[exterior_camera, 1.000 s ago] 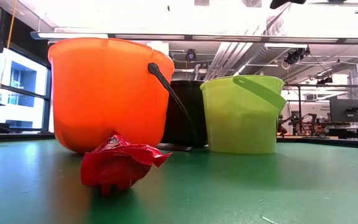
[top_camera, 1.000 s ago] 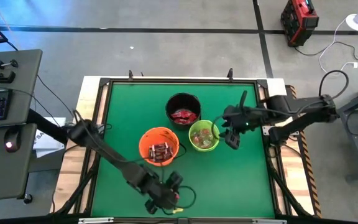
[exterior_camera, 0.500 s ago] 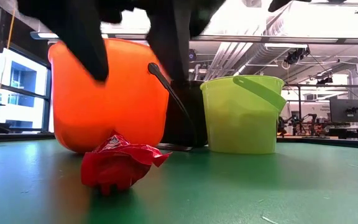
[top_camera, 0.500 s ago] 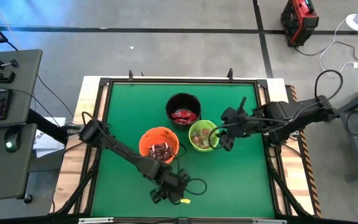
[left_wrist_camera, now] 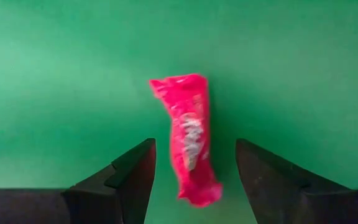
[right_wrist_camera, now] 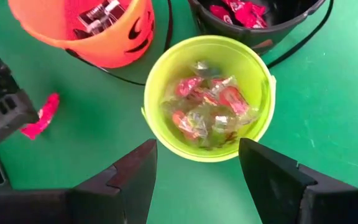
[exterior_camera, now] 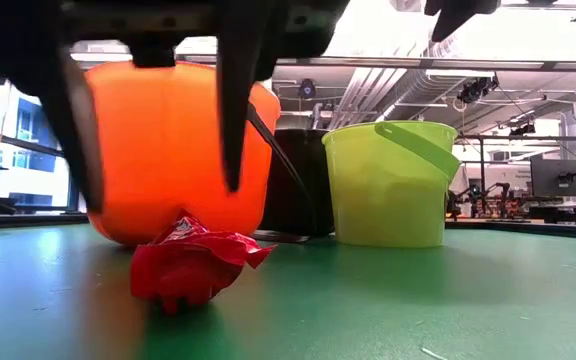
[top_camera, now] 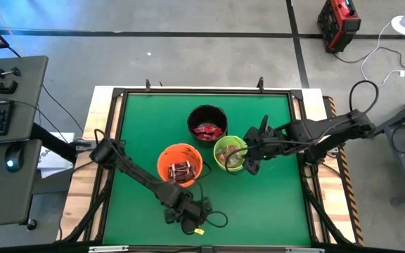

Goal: Sort candy by brand, put in halloween buckets
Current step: Put the red chocolate bar into black bucket

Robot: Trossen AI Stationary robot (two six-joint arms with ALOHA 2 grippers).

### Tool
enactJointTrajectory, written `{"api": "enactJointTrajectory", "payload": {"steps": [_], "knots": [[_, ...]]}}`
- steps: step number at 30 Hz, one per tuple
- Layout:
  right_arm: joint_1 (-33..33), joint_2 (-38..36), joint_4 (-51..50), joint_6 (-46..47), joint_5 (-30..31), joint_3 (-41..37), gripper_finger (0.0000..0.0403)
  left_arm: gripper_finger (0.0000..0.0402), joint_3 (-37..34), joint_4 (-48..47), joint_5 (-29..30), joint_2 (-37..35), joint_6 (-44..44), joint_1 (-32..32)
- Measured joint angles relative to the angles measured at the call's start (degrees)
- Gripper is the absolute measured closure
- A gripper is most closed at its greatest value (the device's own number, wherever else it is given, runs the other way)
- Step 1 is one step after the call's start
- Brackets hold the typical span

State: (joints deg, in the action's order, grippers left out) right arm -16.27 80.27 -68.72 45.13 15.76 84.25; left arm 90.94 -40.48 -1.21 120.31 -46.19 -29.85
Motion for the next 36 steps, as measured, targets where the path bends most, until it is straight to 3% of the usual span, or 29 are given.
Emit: {"api": "enactJointTrajectory", "payload": {"steps": [11, 17, 21, 28, 33, 36], "knots": [[0.0, 0.04, -1.29, -0.16, 0.32, 0.0, 0.0182, 0.0193, 0.0, 0.52, 2.33, 3.86, 3.5, 0.31], [0.0, 0.04, -1.85, -0.18, 0.34, 0.0, 0.0182, 0.0197, 0.11, 0.54, -0.02, 4.38, 5.58, 0.43], [0.0, 0.04, -1.99, -0.61, 0.34, 0.0, 0.0182, 0.0239, 0.11, 0.2, -0.22, 4.42, 6.31, 0.35], [0.0, 0.04, -2.0, -0.62, 0.34, 0.0, 0.0182, 0.038, 0.09, 0.64, -0.31, 4.41, 15.83, 0.61], [0.0, 0.04, -2.0, -1.32, 0.36, 0.0, 0.0182, 0.0371, 1.78, -2.16, -0.24, 2.78, 23.41, 1.41], [0.0, 0.04, -2.19, -2.53, 0.36, 0.0, 0.0182, 0.0365, 3.7, -3.2, -4.84, -1.01, 26.37, 2.16]]}}
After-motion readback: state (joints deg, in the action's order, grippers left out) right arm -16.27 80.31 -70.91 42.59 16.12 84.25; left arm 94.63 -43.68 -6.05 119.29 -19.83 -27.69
